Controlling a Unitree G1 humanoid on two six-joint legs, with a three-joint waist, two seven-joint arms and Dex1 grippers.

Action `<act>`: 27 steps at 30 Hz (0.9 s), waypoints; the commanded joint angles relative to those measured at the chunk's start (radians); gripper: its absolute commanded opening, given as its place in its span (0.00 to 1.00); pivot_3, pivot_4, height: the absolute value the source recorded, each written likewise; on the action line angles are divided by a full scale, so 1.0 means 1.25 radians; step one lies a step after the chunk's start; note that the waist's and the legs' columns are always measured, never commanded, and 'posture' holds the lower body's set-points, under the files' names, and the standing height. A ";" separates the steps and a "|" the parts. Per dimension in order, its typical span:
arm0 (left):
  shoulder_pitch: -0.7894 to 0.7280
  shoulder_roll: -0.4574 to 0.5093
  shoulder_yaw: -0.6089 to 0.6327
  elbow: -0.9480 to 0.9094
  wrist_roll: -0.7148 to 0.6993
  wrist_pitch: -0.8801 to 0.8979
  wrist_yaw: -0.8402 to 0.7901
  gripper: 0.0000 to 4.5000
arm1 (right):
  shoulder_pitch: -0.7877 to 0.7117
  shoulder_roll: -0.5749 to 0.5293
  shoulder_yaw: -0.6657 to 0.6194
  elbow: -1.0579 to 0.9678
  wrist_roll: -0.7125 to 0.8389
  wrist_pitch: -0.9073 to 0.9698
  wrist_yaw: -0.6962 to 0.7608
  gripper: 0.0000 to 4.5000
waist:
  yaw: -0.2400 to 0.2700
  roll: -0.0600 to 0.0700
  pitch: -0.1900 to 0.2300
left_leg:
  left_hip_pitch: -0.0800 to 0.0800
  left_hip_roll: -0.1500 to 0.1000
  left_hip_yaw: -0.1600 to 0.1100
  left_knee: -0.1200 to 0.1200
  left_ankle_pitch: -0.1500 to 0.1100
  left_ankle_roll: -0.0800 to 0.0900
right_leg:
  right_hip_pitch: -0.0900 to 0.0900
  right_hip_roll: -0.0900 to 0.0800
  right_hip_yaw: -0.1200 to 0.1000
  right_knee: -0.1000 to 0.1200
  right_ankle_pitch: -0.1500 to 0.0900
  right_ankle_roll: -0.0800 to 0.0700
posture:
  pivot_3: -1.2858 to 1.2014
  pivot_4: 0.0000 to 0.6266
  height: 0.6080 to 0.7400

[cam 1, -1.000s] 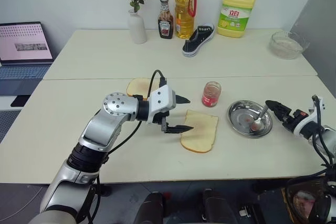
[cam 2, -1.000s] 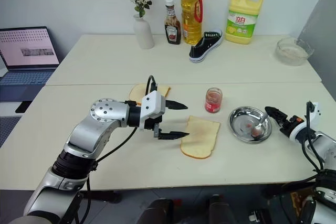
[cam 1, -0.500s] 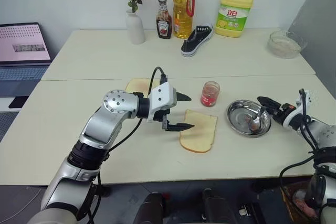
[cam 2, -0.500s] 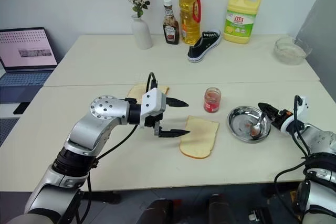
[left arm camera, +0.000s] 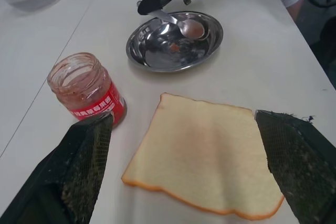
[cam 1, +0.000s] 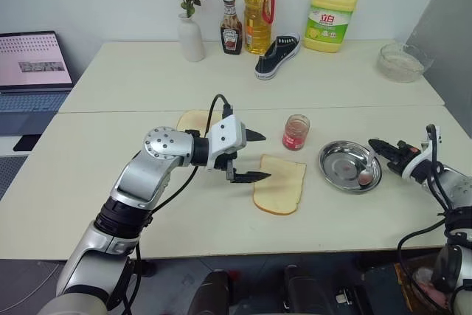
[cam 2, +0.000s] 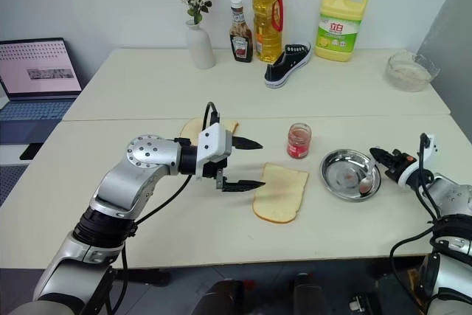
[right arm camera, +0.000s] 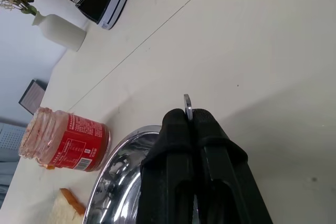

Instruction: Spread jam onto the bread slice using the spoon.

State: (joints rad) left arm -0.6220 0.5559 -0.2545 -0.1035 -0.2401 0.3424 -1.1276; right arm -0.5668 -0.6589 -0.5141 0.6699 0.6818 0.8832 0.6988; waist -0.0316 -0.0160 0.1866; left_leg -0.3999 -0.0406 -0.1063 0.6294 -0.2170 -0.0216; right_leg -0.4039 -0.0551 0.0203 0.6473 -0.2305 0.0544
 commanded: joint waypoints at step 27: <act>-0.021 0.004 0.064 0.021 -0.024 0.001 0.035 1.00 | -0.183 0.200 0.279 -0.601 -0.112 -0.140 -0.289 0.01 | 0.000 0.001 0.000 | -0.001 0.000 -0.001 0.000 0.000 0.000 | -0.002 0.000 -0.001 0.000 0.000 0.000 | 0.52 0.24 1.00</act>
State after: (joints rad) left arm -0.6508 0.5511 -0.2033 -0.0465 -0.2593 0.3436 -1.0977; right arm -0.7710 -0.4141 -0.1707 -0.0648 0.5690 0.7636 0.3430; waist -0.0321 -0.0152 0.1868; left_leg -0.4006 -0.0403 -0.1082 0.6290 -0.2170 -0.0217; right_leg -0.4058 -0.0551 0.0191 0.6476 -0.2305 0.0542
